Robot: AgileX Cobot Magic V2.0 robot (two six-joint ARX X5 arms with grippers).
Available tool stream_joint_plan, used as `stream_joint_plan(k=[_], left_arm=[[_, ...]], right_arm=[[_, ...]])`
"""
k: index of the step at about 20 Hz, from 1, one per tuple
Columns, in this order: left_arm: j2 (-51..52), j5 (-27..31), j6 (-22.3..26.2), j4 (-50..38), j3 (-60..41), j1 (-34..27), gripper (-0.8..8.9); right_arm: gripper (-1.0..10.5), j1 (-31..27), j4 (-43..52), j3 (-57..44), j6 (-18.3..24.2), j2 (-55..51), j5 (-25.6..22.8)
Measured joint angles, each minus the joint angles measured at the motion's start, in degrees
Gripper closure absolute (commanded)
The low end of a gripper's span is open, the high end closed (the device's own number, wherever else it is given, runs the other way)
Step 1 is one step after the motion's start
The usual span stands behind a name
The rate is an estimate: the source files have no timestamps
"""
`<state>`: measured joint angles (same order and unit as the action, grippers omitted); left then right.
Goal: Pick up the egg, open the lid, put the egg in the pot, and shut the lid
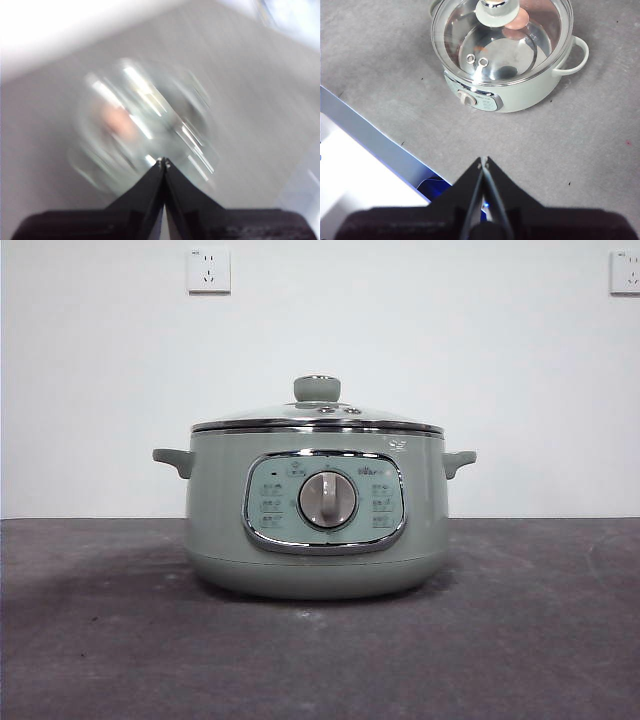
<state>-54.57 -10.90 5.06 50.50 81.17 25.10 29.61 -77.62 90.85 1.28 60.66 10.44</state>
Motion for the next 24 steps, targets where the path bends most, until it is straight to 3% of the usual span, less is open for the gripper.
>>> stream_joint_plan(k=[4, 6, 8, 14, 20, 24], left_arm=[[13.0, -1.2, 1.7, -25.9, -15.5, -11.5, 8.17], [20.8, 0.3, 2.0, -40.1, -27.6, -16.4, 8.17], [27.2, 3.0, 2.0, -49.0, -38.5, -19.9, 8.17], [42.7, 10.8, 2.0, -50.0, -66.7, -24.1, 8.17], [52.4, 12.7, 1.0, -49.5, -78.9, -25.7, 8.17], [54.3, 12.8, -0.8, -43.7, -80.1, -25.7, 8.17]], right_arm=[[9.5, 0.0, 0.0, 0.0, 0.0, 0.0, 0.0], [9.5, 0.0, 0.0, 0.0, 0.0, 0.0, 0.0], [9.5, 0.0, 0.0, 0.0, 0.0, 0.0, 0.0], [9.5, 0.0, 0.0, 0.0, 0.0, 0.0, 0.0], [9.5, 0.0, 0.0, 0.0, 0.0, 0.0, 0.0], [9.5, 0.0, 0.0, 0.0, 0.0, 0.0, 0.0]])
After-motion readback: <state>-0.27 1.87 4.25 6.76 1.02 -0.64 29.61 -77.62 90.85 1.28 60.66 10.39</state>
